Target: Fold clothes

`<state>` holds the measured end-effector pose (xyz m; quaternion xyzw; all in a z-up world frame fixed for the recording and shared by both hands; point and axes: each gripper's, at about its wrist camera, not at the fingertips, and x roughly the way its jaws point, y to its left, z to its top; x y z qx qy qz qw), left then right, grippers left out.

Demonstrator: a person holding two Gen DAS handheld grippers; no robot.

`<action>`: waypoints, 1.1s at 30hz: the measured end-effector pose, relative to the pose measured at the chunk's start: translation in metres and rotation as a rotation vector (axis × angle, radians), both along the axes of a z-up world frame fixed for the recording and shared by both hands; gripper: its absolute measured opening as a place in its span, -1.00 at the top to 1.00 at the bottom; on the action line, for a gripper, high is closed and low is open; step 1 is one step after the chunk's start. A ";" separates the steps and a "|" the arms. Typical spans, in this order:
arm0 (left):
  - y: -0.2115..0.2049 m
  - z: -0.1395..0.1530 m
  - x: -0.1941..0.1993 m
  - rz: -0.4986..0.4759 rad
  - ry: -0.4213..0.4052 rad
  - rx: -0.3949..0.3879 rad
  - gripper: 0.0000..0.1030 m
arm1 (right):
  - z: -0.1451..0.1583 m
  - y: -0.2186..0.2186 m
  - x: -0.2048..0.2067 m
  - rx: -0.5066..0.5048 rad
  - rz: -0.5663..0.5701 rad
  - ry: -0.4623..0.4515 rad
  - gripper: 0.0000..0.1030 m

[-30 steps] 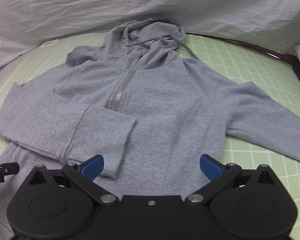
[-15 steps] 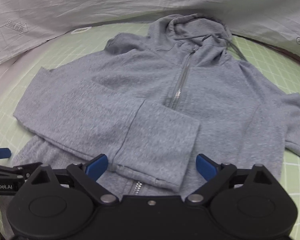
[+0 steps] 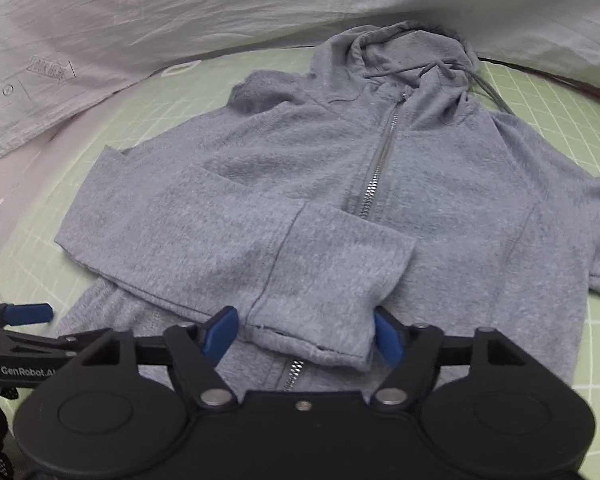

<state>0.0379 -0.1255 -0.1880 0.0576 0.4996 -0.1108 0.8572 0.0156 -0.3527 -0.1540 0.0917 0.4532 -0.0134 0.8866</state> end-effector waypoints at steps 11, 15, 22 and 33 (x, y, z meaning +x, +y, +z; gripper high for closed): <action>0.000 0.000 0.004 -0.007 0.018 0.005 -1.00 | -0.004 -0.016 0.005 0.132 -0.111 -0.012 -0.18; -0.001 0.001 0.005 -0.006 0.023 0.007 -1.00 | -0.003 -0.027 0.001 0.132 -0.134 -0.023 0.64; -0.001 0.002 0.009 -0.002 0.044 0.011 -1.00 | 0.025 -0.054 -0.015 0.193 -0.202 -0.173 0.79; -0.001 0.003 0.012 0.026 0.069 0.013 -1.00 | 0.058 -0.148 -0.044 0.137 -0.463 -0.341 0.80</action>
